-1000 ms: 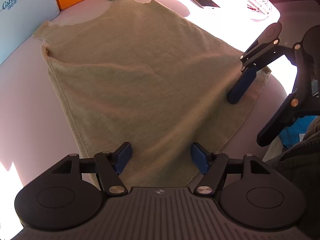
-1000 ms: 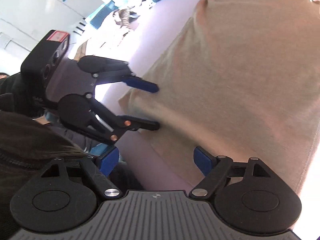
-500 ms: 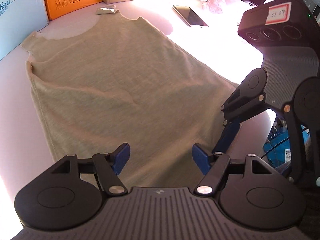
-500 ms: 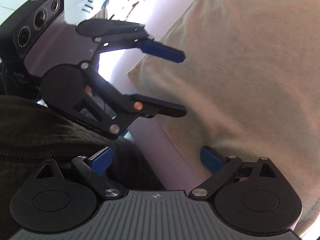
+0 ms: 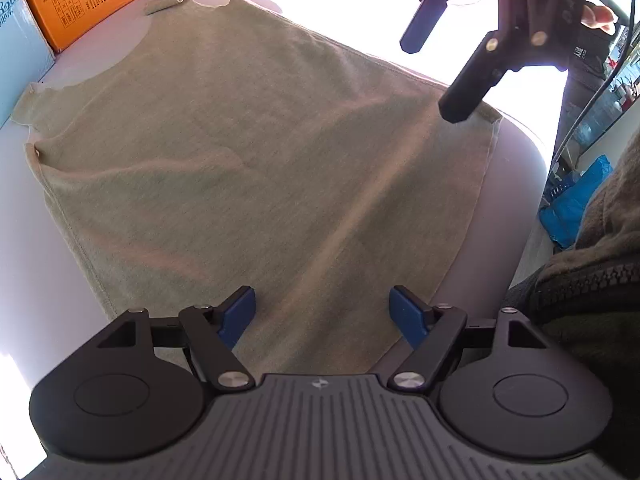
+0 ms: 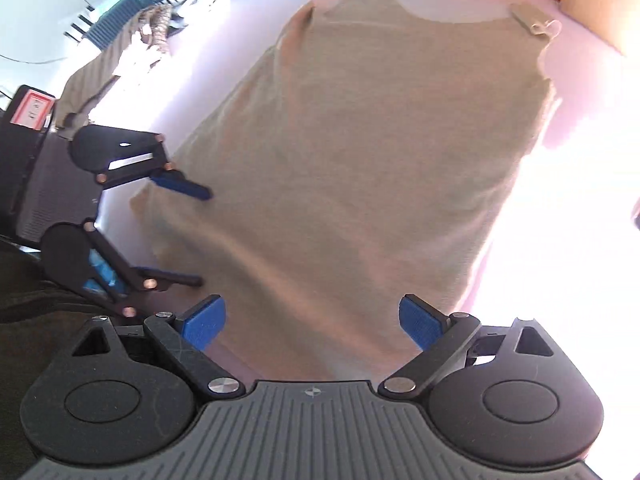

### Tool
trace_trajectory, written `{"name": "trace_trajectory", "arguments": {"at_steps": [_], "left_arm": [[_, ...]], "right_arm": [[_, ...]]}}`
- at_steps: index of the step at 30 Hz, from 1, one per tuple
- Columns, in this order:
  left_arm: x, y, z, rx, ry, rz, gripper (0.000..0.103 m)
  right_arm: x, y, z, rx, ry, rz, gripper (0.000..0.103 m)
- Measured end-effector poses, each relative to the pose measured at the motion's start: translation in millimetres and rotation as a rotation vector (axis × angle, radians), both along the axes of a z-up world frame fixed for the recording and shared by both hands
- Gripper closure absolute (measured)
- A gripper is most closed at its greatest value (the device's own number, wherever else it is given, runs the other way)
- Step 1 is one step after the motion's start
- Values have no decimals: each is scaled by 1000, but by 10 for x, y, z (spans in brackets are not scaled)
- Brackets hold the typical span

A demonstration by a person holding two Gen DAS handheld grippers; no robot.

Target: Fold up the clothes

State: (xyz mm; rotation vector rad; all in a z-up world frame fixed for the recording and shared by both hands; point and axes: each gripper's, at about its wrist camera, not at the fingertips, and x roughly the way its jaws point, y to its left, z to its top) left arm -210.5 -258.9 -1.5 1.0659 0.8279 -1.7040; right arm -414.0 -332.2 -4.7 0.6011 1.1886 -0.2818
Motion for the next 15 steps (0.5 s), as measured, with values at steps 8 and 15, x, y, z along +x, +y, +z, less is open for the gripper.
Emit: {"name": "trace_trajectory", "arguments": {"at_steps": [8, 15], "left_arm": [[5, -34, 38, -27, -78, 59, 27], [-8, -55, 51, -26, -152, 16, 27]], "right_arm": [[-40, -207, -29, -220, 153, 50, 9], [129, -168, -123, -249, 183, 80, 8]]}}
